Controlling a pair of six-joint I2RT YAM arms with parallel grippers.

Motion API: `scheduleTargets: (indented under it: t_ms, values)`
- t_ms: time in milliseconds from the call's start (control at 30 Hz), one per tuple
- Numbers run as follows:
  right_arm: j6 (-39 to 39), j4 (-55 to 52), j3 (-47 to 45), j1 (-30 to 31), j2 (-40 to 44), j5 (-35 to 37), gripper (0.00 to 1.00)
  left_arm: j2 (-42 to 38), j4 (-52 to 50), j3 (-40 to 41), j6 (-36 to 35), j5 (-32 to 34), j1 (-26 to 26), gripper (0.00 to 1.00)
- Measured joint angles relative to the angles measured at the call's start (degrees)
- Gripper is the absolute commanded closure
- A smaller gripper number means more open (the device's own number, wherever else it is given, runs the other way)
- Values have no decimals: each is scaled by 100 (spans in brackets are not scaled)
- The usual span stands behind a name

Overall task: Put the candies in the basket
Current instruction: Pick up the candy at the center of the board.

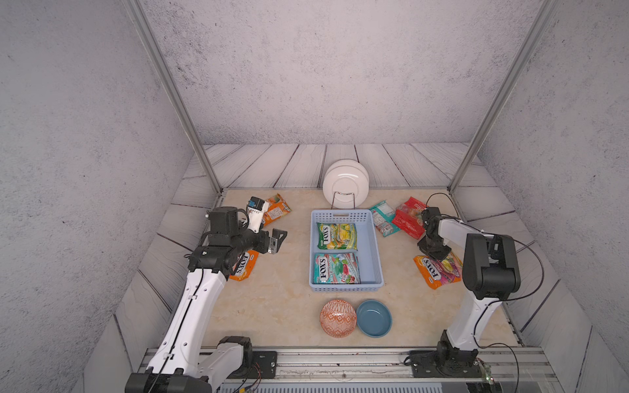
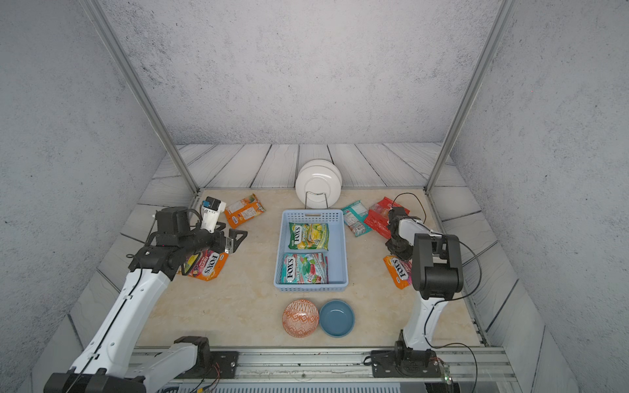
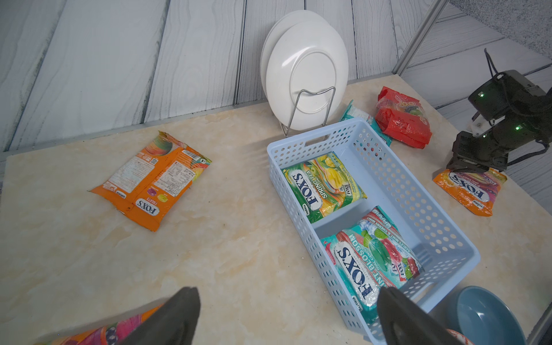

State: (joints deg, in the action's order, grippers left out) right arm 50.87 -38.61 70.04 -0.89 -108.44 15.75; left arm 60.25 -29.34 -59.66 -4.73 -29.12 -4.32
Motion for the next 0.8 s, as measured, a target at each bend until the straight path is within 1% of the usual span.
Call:
scheduleTargets:
  t_ms: [67, 167, 267, 533, 800]
  values:
    - [-4, 59, -48, -4, 50, -44, 88, 0, 0, 0, -13, 2, 0, 1]
    - [-15, 162, -175, -11, 197, -144, 100, 0, -2, 0, -17, 24, 0, 1]
    - [-55, 306, -365, -9, 365, -275, 100, 0, 2, 0, -20, 17, 0, 1]
    - [-313, 299, -522, -7, 706, -498, 100, 0, 0, 0, -20, 26, 0, 1]
    - [-728, 160, -638, 28, 1606, -619, 100, 2, 0, 0, -20, 22, 2, 1]
